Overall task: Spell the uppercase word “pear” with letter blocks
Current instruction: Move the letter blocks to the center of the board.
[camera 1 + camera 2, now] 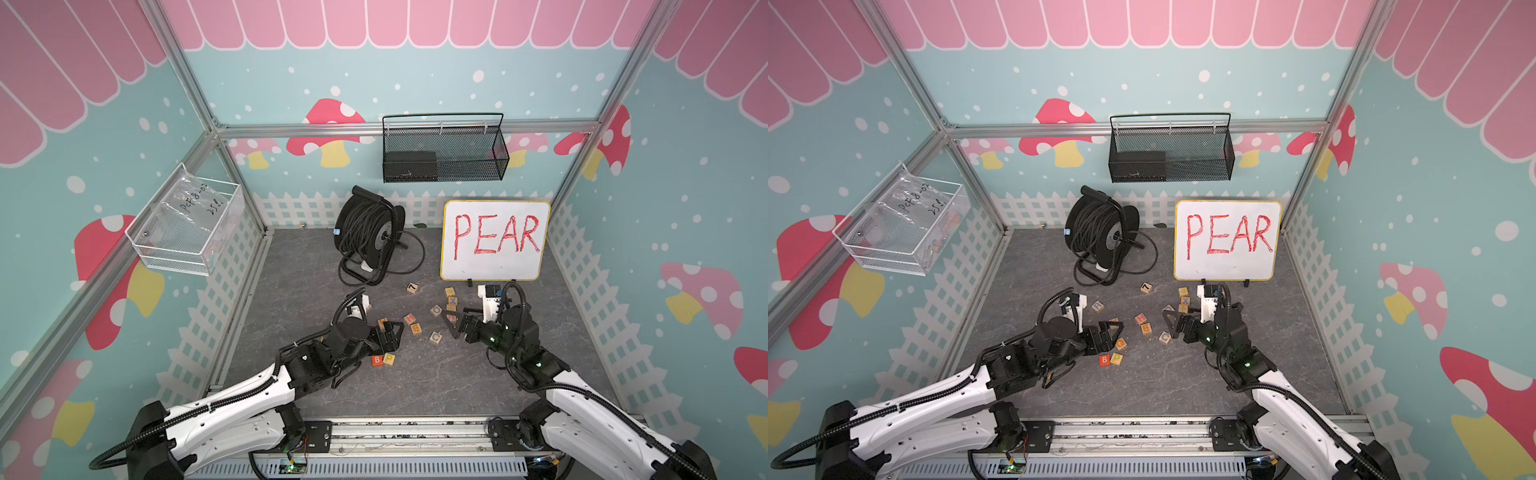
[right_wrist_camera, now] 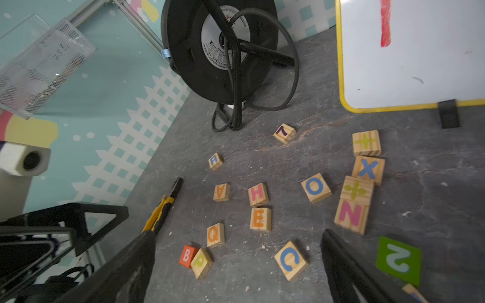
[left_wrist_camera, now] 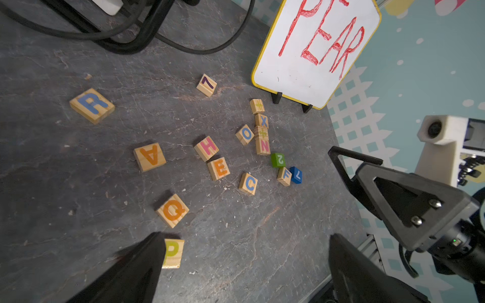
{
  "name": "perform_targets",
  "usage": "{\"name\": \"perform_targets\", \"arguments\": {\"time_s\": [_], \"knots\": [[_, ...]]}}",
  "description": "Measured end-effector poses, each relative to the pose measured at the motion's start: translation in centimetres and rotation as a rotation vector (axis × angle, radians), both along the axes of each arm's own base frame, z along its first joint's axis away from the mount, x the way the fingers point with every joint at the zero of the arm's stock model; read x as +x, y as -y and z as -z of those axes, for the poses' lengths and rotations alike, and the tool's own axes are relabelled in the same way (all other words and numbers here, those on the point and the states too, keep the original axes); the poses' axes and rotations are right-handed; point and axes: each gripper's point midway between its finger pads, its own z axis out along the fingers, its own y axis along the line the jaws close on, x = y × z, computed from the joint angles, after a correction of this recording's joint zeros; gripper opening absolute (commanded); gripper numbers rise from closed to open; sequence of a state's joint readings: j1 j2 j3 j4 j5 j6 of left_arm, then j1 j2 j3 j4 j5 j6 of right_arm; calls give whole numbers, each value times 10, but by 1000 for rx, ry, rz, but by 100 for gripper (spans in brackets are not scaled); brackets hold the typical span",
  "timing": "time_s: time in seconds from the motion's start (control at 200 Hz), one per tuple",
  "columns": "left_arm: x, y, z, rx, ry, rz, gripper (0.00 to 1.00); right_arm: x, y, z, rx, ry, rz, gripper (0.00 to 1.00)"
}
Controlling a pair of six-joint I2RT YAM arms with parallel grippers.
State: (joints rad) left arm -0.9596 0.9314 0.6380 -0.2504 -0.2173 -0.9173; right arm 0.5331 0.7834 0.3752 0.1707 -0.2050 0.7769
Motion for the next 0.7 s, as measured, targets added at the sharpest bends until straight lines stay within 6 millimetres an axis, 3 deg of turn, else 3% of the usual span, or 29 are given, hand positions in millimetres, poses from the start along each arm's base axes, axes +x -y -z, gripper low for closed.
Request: {"name": "perform_targets", "arguments": {"time_s": [0.22, 0.335, 0.535, 0.696], "knots": [[-11, 12, -1, -86, 29, 44, 99, -33, -26, 5, 83, -74, -64, 100], [-15, 20, -5, -125, 32, 84, 99, -34, -31, -3, 118, -50, -76, 100], [-13, 26, -16, -100, 41, 105, 99, -27, -21, 12, 98, -115, 6, 100], [-1, 26, -4, 73, 16, 80, 98, -15, 0, 13, 59, -89, 133, 99]]}}
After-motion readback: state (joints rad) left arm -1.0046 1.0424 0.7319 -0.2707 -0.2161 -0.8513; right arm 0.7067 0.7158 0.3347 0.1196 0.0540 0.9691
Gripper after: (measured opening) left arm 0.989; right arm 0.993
